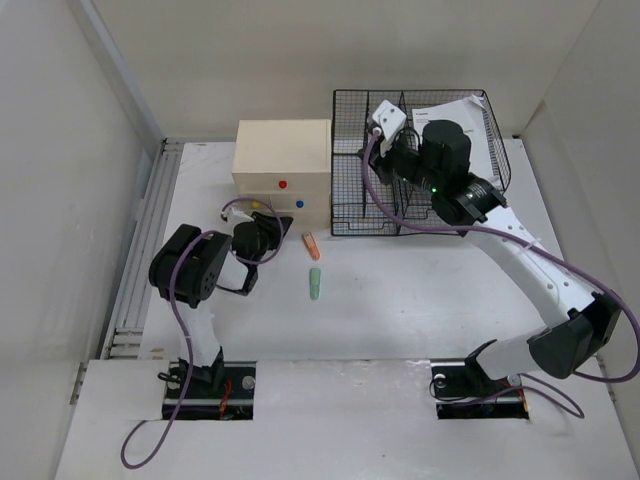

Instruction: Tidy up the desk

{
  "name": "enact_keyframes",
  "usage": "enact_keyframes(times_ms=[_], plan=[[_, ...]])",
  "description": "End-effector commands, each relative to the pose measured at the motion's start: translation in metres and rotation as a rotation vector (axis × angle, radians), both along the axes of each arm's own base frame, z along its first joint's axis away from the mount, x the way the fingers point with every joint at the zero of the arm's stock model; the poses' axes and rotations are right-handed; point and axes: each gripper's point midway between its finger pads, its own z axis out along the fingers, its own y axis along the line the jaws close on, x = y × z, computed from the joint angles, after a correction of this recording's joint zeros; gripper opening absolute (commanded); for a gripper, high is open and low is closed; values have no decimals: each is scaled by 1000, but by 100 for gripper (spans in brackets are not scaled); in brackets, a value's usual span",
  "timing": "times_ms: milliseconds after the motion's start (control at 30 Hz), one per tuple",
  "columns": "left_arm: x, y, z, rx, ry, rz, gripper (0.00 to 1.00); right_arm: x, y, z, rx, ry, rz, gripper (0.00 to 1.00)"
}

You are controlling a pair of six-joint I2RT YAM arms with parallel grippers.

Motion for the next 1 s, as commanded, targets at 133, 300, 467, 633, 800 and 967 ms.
enact_keyframes(times_ms=[133,300,467,633,800,967], plan=[[22,1,23,-24,-76,26,4,3,-1,16,46,-42,-4,2],[-6,2,31,-58,-112,15,0,3,3,12,43,-33,16,2],[-62,5,17,-76,-79,-4,5,1,9,7,41,-21,53,2],[-97,4,20,-122,-92,-32,37,-6,19,-1,33,-7,126,6],[-113,4,16,-148,-72,-53,17,-5,21,-5,30,2,136,6],[-131,7,23,-150,-102,-71,34,-8,23,-5,32,3,155,6]])
